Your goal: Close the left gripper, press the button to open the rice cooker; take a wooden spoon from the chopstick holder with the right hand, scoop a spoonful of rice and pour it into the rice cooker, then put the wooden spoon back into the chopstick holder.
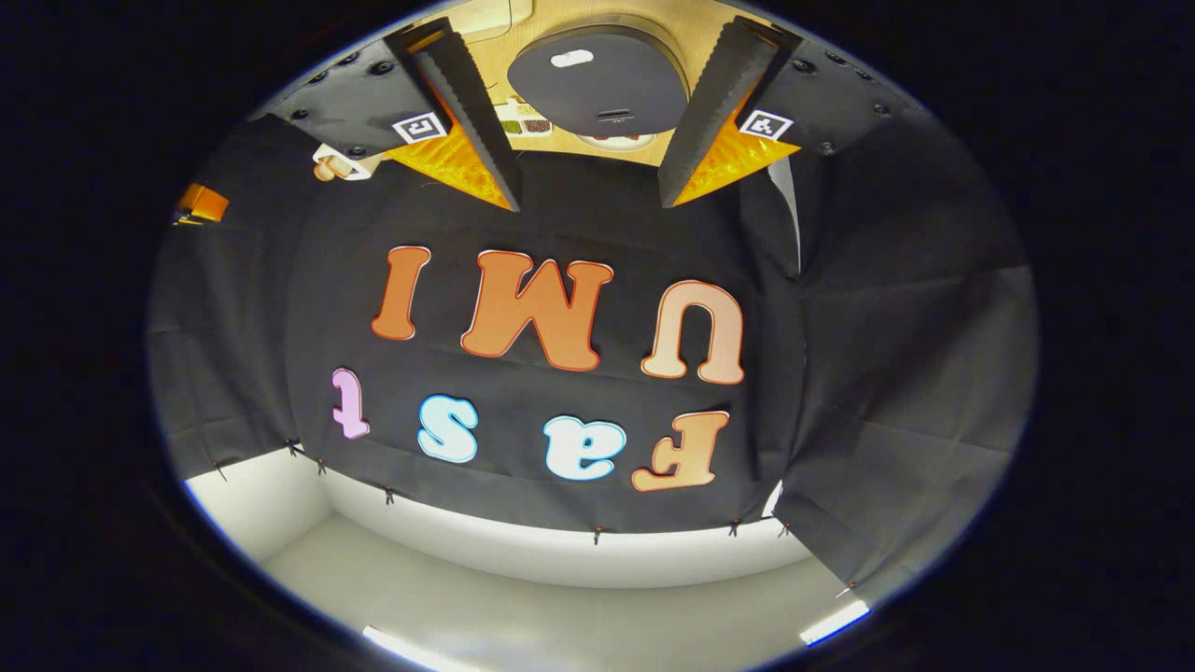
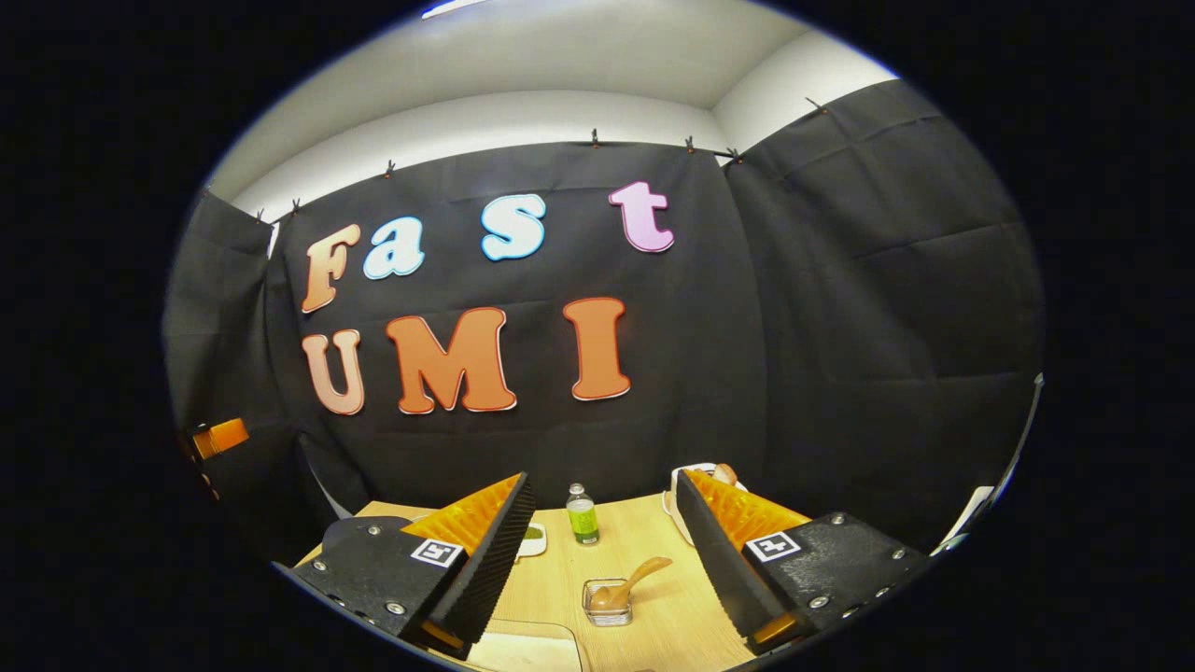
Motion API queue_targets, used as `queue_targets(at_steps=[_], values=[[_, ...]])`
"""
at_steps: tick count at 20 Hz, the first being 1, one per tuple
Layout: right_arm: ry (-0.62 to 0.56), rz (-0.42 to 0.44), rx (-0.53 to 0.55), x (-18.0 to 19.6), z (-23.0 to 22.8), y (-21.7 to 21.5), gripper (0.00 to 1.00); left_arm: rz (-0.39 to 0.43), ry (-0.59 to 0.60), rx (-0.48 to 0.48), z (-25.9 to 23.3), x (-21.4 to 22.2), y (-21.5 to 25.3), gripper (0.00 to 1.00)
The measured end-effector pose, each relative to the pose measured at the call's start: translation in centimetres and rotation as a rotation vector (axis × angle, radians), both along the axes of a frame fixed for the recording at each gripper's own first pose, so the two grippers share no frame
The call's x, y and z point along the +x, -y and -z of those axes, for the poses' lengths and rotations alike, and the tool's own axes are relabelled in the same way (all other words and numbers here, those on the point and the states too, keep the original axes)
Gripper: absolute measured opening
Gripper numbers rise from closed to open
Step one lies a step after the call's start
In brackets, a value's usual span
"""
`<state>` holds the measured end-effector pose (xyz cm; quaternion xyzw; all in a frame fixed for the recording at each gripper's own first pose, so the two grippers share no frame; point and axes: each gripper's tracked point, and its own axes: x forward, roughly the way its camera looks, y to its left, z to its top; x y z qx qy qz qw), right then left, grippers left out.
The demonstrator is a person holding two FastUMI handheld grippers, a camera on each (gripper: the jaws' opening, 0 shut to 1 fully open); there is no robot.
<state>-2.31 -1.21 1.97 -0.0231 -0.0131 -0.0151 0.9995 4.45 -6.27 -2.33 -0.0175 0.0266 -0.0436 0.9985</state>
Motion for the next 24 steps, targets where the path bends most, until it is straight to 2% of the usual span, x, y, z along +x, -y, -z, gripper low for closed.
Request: queue_targets(at_steps=[6,8,11,12,13,15,16,21,24], values=[[-0.008,-0.053,-0.044,2.2,0.5,-0.6,0.94,-0.038,0.024,0.027,-0.8,-0.5,-0.3,0.92],[-0.016,-0.063,-0.051,2.9,0.8,-0.6,0.94,-0.054,0.011,0.043,-0.3,-0.8,-0.5,0.68],[-0.029,-0.079,-0.042,3.6,1.5,-0.9,0.94,-0.056,-0.02,0.067,0.4,-0.7,-0.2,0.52],[-0.03,-0.083,-0.038,3.8,1.6,-0.9,0.94,-0.059,-0.021,0.073,0.8,-0.9,-0.4,0.54],[-0.031,-0.084,-0.036,3.8,1.7,-0.8,0.94,-0.093,-0.02,0.094,0.8,-0.8,-0.8,0.39],[-0.035,-0.08,-0.034,4.1,2.0,-0.6,0.94,-0.068,-0.044,0.098,1.3,-1.3,-0.4,0.1],[-0.037,-0.076,-0.034,4.2,2.0,-0.4,0.94,-0.043,-0.057,0.09,1.7,-0.7,0.2,0.04],[-0.042,-0.054,-0.023,4.4,2.4,0.6,0.94,0.046,-0.144,0.048,5.3,0.8,2.8,0.04],[-0.048,-0.034,-0.011,4.4,2.7,1.5,0.94,0.092,-0.208,0.059,8.3,1.6,4.0,0.04]])
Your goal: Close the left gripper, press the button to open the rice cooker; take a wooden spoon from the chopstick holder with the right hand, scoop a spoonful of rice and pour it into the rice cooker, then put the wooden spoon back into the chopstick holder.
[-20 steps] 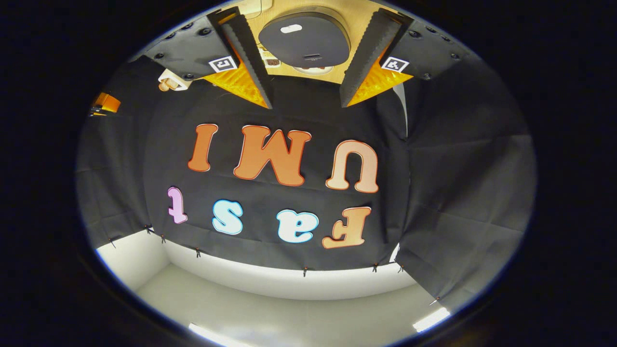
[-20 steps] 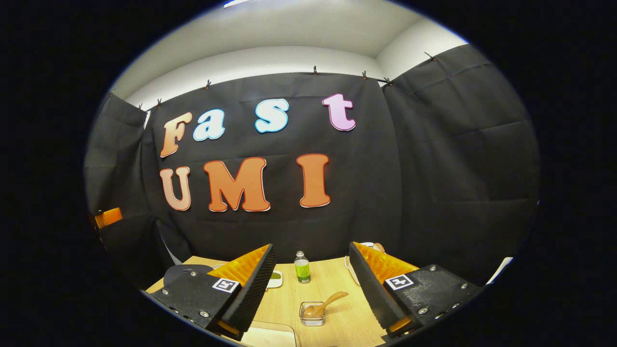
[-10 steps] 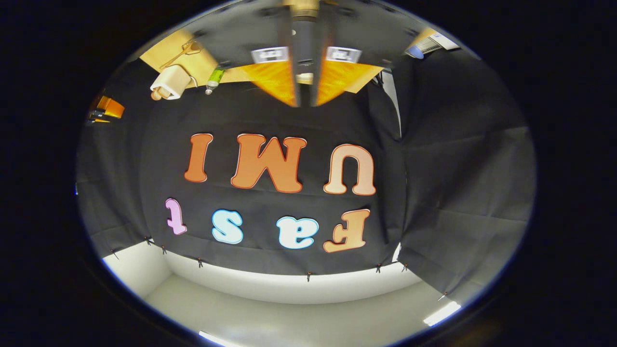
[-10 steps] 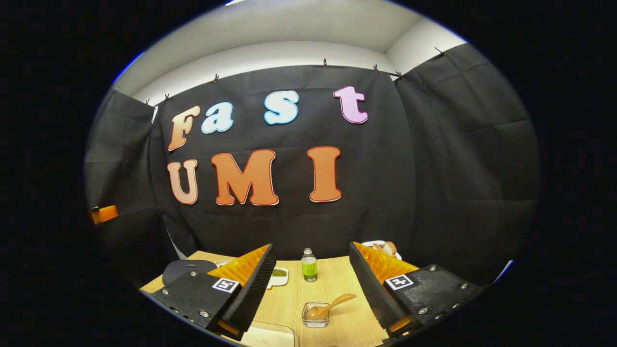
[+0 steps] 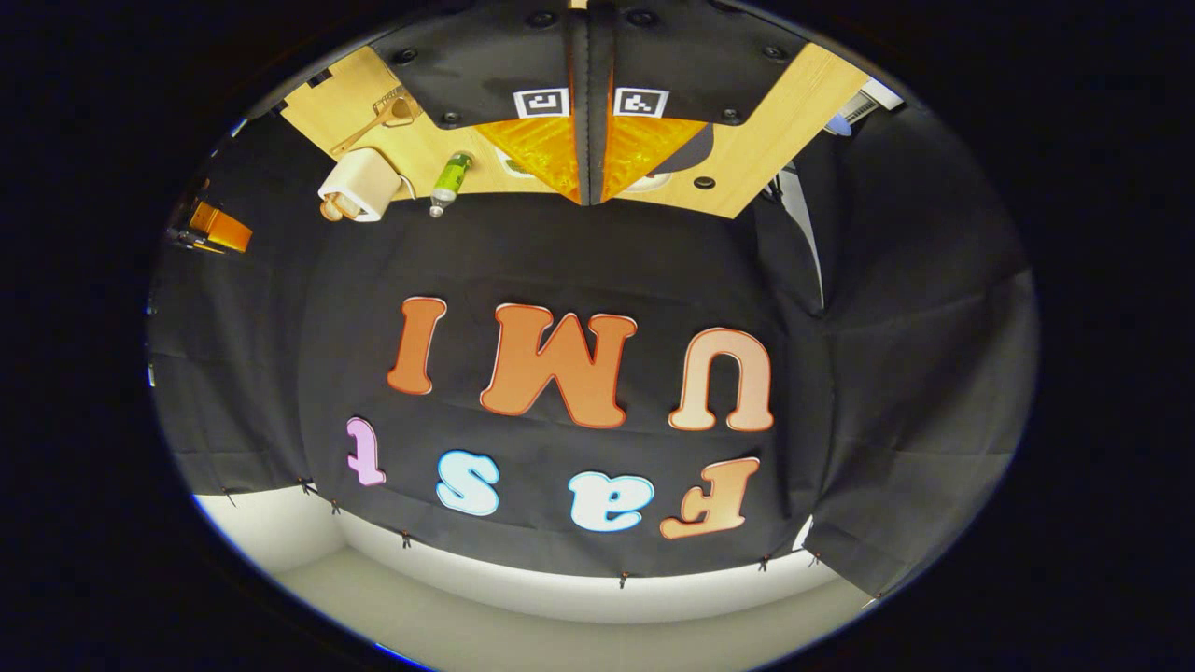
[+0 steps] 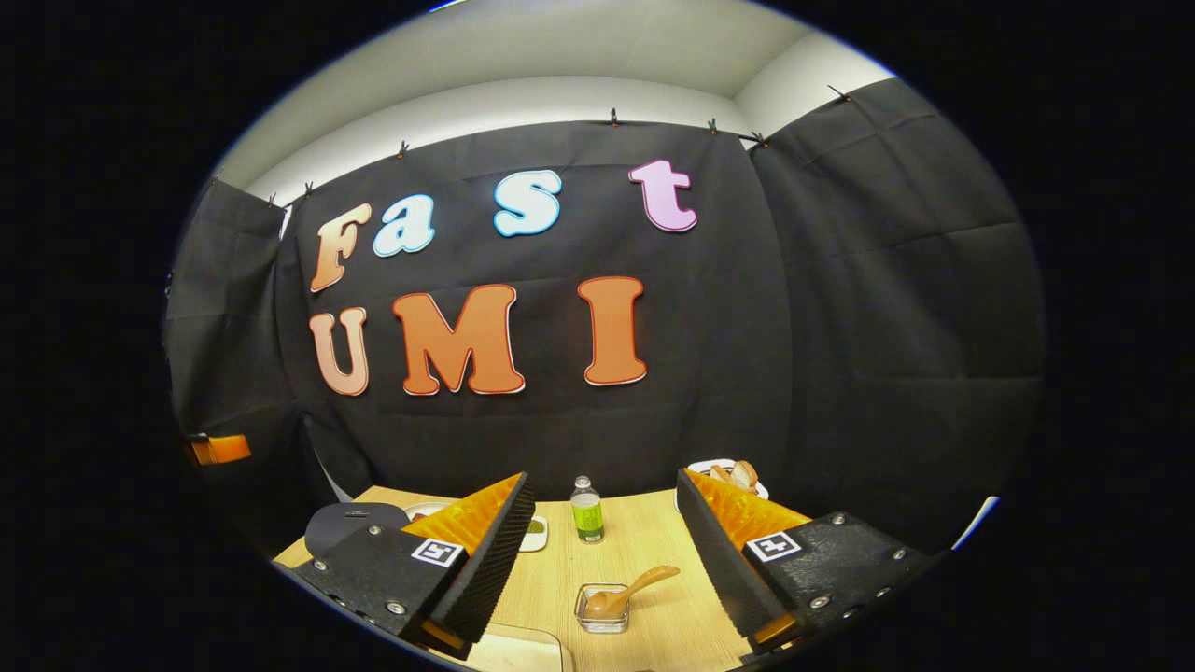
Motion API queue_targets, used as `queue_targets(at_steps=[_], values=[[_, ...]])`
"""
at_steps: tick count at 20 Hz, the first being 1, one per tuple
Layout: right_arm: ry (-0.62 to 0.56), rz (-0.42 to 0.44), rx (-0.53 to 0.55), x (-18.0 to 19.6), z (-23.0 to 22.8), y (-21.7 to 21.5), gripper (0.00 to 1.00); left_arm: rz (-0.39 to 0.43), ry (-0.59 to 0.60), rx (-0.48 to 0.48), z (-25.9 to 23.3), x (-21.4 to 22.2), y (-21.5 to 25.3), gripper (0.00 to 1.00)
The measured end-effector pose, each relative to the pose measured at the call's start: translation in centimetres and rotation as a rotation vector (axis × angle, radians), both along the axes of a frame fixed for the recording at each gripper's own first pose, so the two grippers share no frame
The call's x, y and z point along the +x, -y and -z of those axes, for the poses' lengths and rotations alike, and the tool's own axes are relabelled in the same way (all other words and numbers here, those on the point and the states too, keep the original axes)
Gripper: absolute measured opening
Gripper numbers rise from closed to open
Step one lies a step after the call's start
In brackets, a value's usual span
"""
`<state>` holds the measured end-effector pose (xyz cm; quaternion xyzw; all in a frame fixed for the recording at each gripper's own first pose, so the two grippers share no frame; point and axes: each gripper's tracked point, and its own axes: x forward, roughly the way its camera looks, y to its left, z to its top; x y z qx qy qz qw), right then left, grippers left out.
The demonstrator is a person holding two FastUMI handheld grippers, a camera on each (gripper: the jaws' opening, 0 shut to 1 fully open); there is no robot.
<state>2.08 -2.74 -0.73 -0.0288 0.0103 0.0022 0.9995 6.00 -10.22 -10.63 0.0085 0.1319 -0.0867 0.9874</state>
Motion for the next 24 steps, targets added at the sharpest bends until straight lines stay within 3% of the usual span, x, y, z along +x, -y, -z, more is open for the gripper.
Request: queue_targets(at_steps=[14,24], values=[[-0.063,0.093,-0.015,-0.9,2.4,4.1,0.94,0.069,-0.325,0.052,16.0,0.9,1.8,0.04],[-0.1,0.129,-0.02,-1.1,3.7,5.9,0.94,0.067,-0.414,0.073,20.0,0.5,1.1,0.04]])
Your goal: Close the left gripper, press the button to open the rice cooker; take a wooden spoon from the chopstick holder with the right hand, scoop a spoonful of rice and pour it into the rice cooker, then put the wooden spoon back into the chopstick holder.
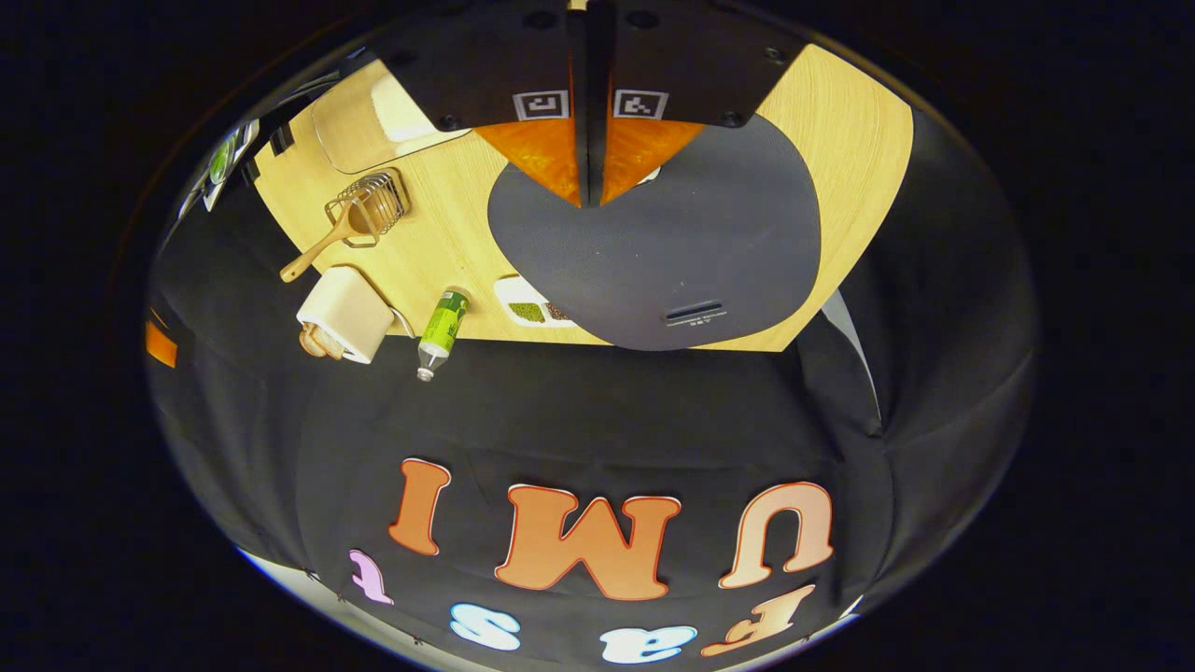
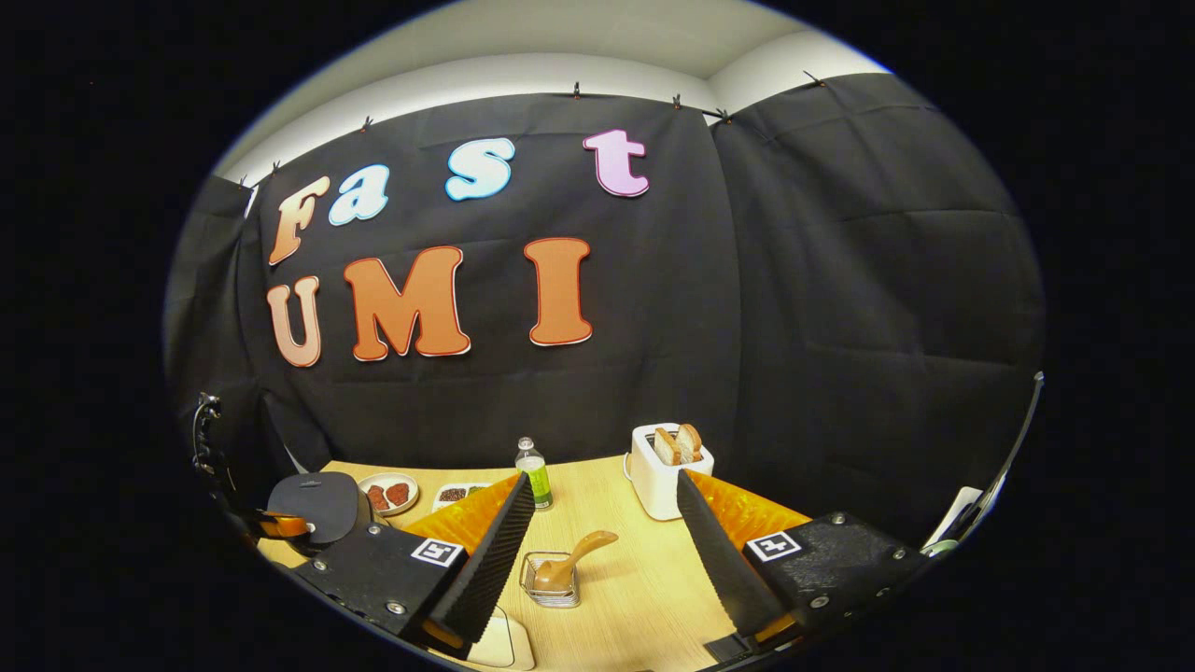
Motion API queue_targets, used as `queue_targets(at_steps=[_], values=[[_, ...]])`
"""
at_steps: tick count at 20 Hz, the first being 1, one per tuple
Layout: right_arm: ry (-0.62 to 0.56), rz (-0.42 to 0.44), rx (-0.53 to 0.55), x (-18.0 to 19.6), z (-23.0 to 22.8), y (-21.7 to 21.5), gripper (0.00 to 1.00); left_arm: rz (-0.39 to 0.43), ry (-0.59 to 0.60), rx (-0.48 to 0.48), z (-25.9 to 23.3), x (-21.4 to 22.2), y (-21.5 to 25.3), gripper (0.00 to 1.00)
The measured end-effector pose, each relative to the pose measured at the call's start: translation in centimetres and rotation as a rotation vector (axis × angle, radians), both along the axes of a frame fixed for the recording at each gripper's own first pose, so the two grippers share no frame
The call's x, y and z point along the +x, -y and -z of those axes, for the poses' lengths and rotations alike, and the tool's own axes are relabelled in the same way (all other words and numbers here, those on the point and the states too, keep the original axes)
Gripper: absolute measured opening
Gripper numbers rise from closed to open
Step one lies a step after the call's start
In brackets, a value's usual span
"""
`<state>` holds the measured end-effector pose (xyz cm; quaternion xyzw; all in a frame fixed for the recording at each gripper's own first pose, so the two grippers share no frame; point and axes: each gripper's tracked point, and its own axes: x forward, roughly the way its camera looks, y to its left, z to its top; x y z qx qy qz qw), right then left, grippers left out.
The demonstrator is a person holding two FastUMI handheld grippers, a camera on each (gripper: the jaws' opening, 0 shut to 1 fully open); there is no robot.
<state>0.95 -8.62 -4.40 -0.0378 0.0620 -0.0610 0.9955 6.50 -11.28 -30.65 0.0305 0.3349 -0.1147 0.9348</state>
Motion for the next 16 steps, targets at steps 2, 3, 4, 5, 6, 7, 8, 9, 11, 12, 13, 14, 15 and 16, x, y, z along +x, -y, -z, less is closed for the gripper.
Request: queue_targets(at_steps=[2,3,4,5,6,7,8,9,11,12,13,14,15,16], values=[[-0.007,0.002,0.006,0.2,0.4,0.2,0.94,0.012,-0.051,0.004,0.5,-0.3,-0.1,0.09],[-0.014,0.002,0.009,0.2,0.7,0.2,0.94,0.024,-0.056,0.007,0.5,-0.2,-0.1,0.04],[-0.021,0.002,0.01,0.2,0.9,0.3,0.95,0.029,-0.092,0.002,1.2,-0.4,-0.1,0.0],[-0.027,0.004,0.01,0.1,1.2,0.4,0.95,0.012,-0.059,-0.017,0.6,-0.1,0.0,0.0],[-0.029,0.004,0.01,0.1,1.3,0.5,0.95,0.007,-0.069,-0.025,0.9,-0.3,-0.2,0.05],[-0.031,0.004,0.011,0.0,1.4,0.6,0.95,0.0,-0.062,-0.034,0.7,-0.5,-0.1,0.04],[-0.031,0.004,0.015,-0.1,1.4,0.6,0.95,0.003,-0.056,-0.03,0.9,-0.3,0.0,0.09],[-0.026,0.004,0.022,-0.3,1.2,0.7,0.95,0.013,-0.06,-0.015,0.9,-0.4,0.0,0.05],[-0.016,0.002,0.034,-0.5,1.0,0.8,0.95,0.017,-0.046,0.0,0.6,-0.2,0.2,0.05],[-0.013,0.001,0.039,-0.5,0.9,0.9,0.95,0.016,-0.034,0.003,0.2,-0.1,0.2,0.04],[-0.01,0.0,0.042,-0.5,0.8,0.8,0.95,0.013,-0.018,0.008,-0.4,0.0,0.1,0.04],[-0.008,0.0,0.044,-0.6,0.8,0.9,0.95,0.004,-0.031,0.009,-0.9,-0.4,0.0,0.04],[-0.003,-0.001,0.047,-0.7,0.7,0.9,0.95,-0.006,0.005,-0.001,-2.5,-0.1,0.0,0.04],[0.0,-0.003,0.05,-0.6,0.5,0.9,0.95,-0.017,0.047,-0.018,-4.6,0.6,0.1,0.04]])
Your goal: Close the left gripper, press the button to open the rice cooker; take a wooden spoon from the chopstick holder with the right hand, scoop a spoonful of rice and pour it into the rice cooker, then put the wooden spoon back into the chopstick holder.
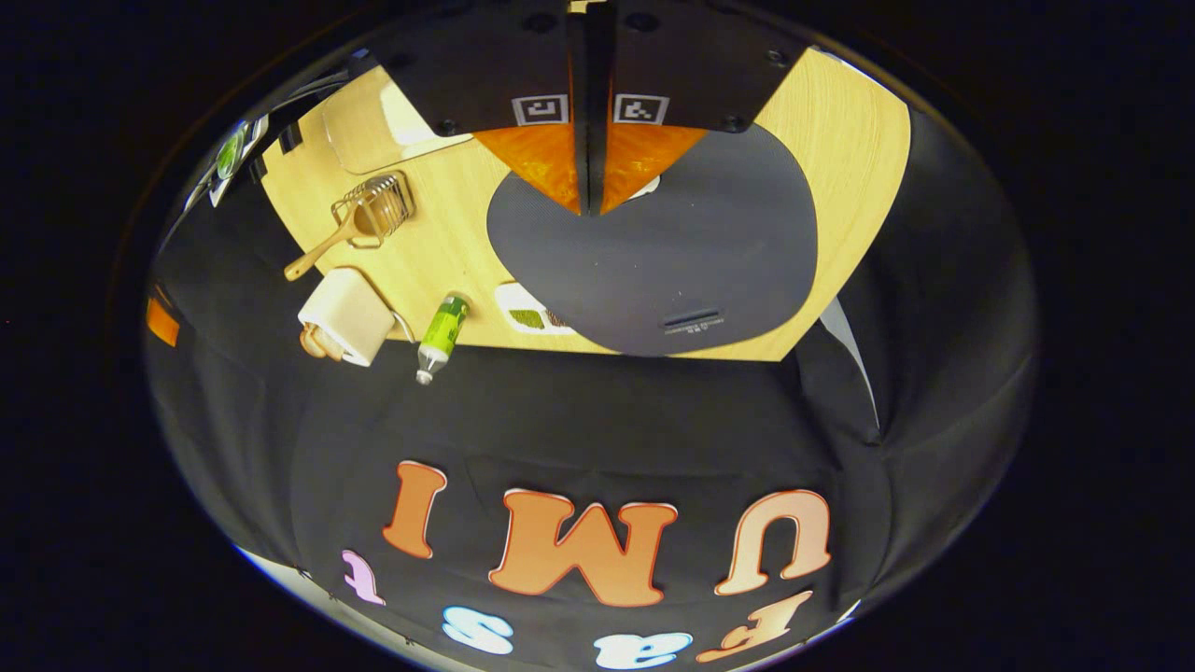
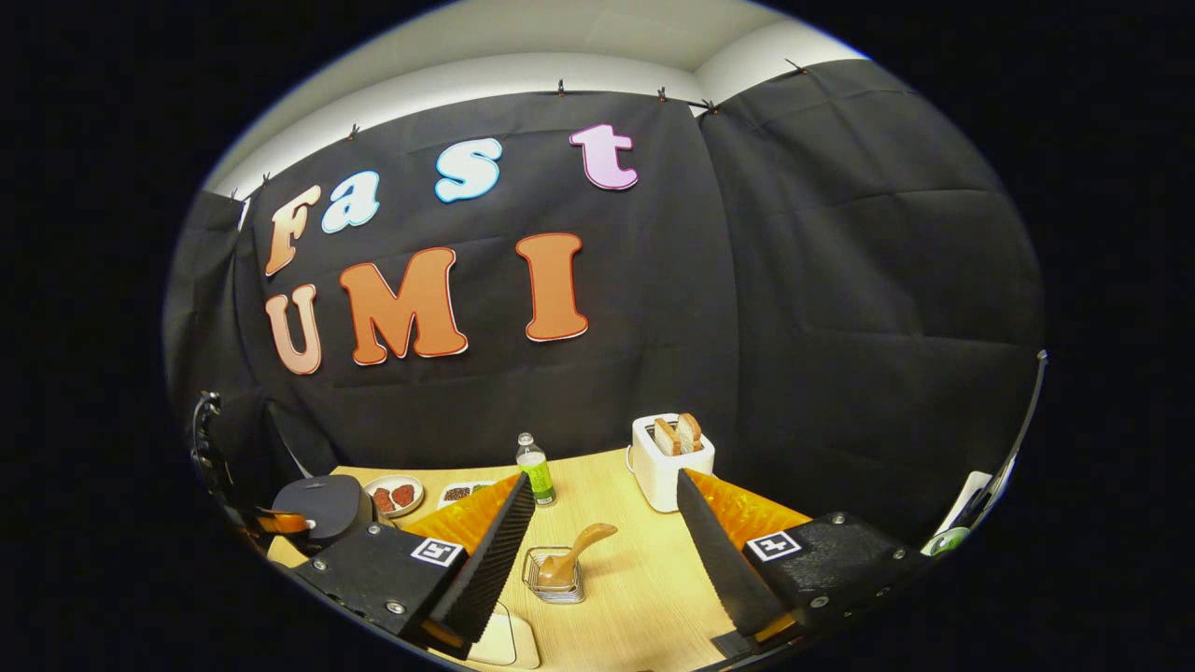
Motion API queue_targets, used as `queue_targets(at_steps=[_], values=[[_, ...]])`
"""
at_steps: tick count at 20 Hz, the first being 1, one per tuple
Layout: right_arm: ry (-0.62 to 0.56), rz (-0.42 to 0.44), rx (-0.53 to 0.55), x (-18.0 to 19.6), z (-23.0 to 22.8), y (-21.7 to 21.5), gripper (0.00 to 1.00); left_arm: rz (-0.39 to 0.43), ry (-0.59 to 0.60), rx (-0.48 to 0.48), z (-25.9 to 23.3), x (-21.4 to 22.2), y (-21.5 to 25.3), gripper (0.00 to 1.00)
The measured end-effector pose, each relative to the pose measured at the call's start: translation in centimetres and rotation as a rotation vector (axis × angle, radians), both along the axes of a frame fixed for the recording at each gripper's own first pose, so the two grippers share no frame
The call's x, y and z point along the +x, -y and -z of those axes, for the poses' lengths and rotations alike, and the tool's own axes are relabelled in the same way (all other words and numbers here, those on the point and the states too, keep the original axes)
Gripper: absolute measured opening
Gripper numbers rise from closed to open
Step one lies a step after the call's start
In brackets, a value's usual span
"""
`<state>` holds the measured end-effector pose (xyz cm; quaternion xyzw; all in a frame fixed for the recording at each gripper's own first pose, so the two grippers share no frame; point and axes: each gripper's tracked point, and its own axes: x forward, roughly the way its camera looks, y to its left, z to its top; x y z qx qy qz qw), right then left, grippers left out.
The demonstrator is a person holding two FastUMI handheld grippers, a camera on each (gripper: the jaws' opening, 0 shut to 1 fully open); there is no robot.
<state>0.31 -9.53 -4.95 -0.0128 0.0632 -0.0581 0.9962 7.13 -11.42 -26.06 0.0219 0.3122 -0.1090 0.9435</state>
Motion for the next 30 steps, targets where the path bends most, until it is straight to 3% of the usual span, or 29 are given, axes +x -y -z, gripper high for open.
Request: queue_targets(at_steps=[4,7,10,14,16,19,24,30], values=[[0.001,-0.008,0.012,0.3,0.1,0.1,0.95,-0.039,0.216,-0.102,-11.6,1.4,-0.1,0.0],[0.005,-0.018,0.017,0.5,0.2,0.1,0.95,-0.071,0.306,-0.119,-16.4,0.3,-1.4,0.04],[-0.001,-0.028,0.019,0.9,0.5,-0.1,0.95,-0.097,0.343,-0.106,-17.1,-0.3,-2.2,0.04],[0.001,-0.044,0.024,1.7,0.7,-0.6,0.95,-0.145,0.404,-0.008,-18.4,-0.7,-4.0,0.02],[-0.001,-0.048,0.025,2.1,1.1,-0.7,0.95,-0.147,0.42,-0.001,-18.8,-1.0,-4.0,0.05],[0.001,-0.049,0.039,2.8,1.9,-0.8,0.95,-0.134,0.418,-0.04,-18.7,-1.4,-3.3,0.41],[-0.028,-0.038,0.038,4.4,4.7,-0.2,0.95,-0.166,0.462,-0.024,-20.0,-1.8,-4.4,0.39],[-0.098,-0.03,0.051,6.8,9.6,0.5,0.95,-0.231,0.557,0.01,-22.7,-2.8,-5.9,0.67]])
